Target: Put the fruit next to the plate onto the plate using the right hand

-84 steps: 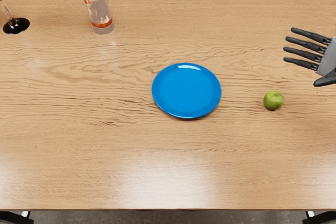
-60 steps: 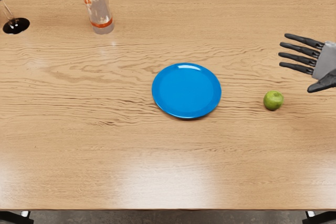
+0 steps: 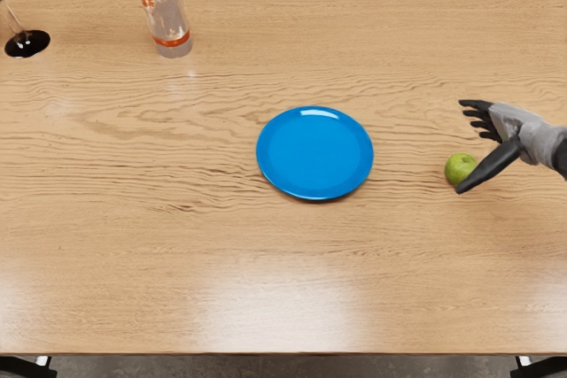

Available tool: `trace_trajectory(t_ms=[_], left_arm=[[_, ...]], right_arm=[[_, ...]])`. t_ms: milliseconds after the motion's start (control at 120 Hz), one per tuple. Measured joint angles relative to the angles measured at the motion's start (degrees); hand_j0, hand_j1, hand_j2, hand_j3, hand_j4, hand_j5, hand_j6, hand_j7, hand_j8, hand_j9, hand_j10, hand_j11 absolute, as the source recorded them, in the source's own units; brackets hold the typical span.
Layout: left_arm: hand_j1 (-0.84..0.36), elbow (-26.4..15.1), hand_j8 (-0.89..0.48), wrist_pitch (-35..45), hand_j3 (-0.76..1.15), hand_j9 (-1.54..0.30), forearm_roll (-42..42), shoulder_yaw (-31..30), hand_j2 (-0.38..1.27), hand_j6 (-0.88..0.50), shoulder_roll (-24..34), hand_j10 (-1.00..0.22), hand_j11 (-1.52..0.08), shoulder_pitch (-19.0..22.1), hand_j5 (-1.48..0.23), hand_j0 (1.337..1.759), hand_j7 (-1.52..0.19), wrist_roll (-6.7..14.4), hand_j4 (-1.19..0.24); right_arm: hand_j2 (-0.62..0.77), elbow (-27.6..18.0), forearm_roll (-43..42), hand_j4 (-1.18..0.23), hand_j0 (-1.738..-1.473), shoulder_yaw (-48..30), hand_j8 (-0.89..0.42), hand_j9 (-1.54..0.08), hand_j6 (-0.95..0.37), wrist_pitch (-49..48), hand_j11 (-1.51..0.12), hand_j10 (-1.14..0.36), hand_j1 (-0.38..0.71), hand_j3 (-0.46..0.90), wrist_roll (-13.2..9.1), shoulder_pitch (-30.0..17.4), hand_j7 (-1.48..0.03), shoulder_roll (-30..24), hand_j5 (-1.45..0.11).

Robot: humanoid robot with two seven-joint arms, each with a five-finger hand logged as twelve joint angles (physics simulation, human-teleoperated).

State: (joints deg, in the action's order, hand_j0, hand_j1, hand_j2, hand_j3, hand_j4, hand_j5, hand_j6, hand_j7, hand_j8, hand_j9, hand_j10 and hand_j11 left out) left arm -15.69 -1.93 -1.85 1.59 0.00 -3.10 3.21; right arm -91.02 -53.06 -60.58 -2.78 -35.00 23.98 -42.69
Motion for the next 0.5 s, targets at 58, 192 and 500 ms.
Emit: trace_trajectory(t_ms=[58,192,500], left_arm=[[0.35,0.01,0.0,0.0,0.0,0.0,0.0,0.0,0.0,0.0,0.0,0.0,0.0,-0.02,0.0,1.658,0.0,0.0,0.0],[0.35,0.01,0.0,0.0,0.0,0.0,0.0,0.0,0.0,0.0,0.0,0.0,0.0,-0.04,0.0,1.658,0.0,0.01,0.0],[0.35,0.01,0.0,0.0,0.0,0.0,0.0,0.0,0.0,0.0,0.0,0.0,0.0,-0.02,0.0,1.658,0.0,0.01,0.0]], right_arm=[[-0.01,1.29,-1.99,-0.04,-1.658,8.49,-0.04,-0.05,-0.04,4.03,-0.05,-0.04,-0.3,0.0,0.0,4.86,-0.05,-0.98,-0.05],[-0.01,5.31,-3.94,-0.04,-1.658,23.24,-0.04,-0.05,-0.04,11.98,-0.05,-0.04,-0.31,0.0,0.0,13.49,-0.05,-1.86,-0.05],[-0.01,11.5,-6.52,-0.06,-1.658,33.59,-0.06,-0.07,-0.06,25.01,-0.07,-0.06,-0.29,0.0,0.0,17.25,-0.07,4.3,-0.07]])
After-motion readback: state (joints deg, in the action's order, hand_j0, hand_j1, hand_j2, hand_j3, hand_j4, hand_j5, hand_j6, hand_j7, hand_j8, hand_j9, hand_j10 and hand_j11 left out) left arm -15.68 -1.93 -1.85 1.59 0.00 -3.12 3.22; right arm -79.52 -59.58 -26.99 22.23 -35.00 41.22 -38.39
